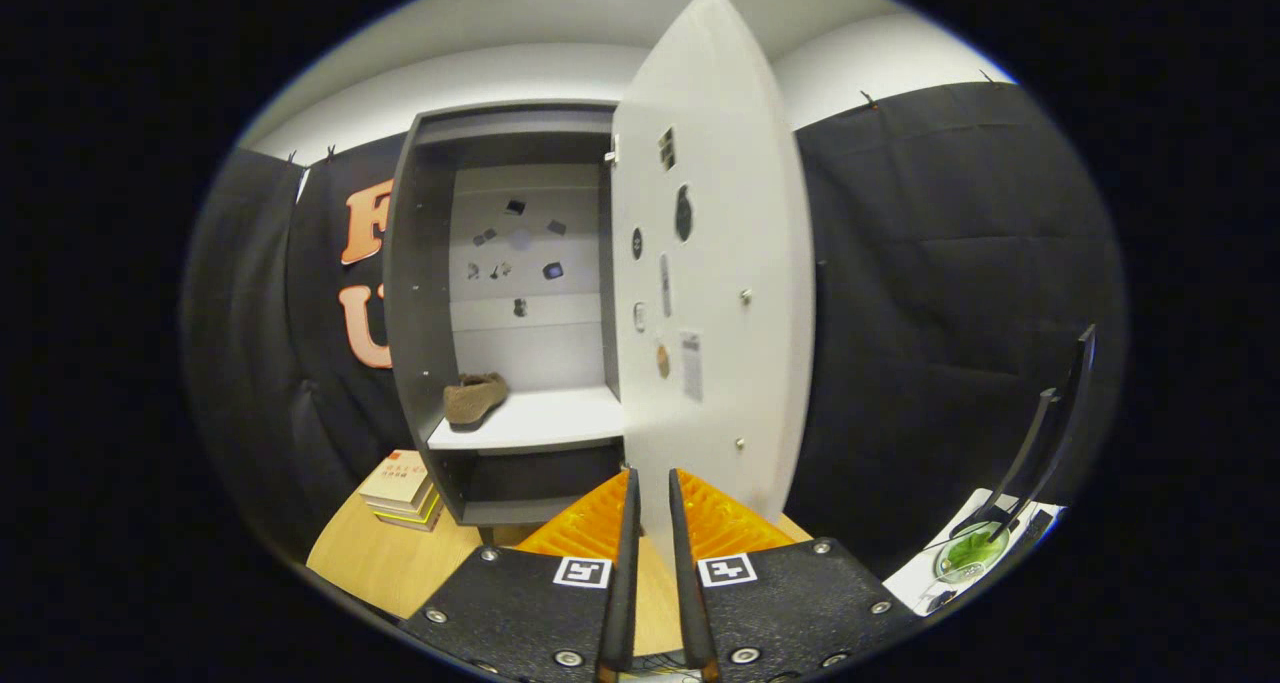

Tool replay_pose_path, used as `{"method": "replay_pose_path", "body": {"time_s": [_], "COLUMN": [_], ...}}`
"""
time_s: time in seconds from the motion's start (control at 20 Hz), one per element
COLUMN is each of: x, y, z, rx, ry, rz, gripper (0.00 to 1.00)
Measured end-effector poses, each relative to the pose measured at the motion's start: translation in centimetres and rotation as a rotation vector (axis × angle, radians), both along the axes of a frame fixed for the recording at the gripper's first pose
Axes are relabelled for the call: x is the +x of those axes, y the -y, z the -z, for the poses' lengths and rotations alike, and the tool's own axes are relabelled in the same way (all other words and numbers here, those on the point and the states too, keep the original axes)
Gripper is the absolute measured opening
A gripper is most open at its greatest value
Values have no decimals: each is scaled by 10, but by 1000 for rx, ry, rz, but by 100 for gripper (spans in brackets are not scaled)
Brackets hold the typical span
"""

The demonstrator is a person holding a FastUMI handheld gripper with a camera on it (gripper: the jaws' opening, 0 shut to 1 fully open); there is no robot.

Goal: Open the shoe cabinet door, grab the shoes and put them into the shoe cabinet, then close the shoe cabinet door.

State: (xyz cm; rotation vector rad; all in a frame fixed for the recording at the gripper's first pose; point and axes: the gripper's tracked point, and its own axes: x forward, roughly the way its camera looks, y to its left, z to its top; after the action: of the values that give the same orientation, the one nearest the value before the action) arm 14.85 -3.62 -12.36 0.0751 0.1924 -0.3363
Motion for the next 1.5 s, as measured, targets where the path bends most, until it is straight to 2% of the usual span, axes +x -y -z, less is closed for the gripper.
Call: {"method": "replay_pose_path", "body": {"time_s": [0.4, 0.7, 0.85, 1.3, 1.4, 1.5], "x": [8, 17, 20, 31, 34, 40], "y": [-49, -77, -87, -102, -105, -105], "z": [62, 134, 160, 234, 247, 258], "rx": [132, 213, 246, 294, 295, 294], "ry": [-163, -331, -388, -518, -528, -532], "rz": [-147, -249, -295, -358, -367, -362], "gripper": [51, 67, 68, 72, 72, 67]}}
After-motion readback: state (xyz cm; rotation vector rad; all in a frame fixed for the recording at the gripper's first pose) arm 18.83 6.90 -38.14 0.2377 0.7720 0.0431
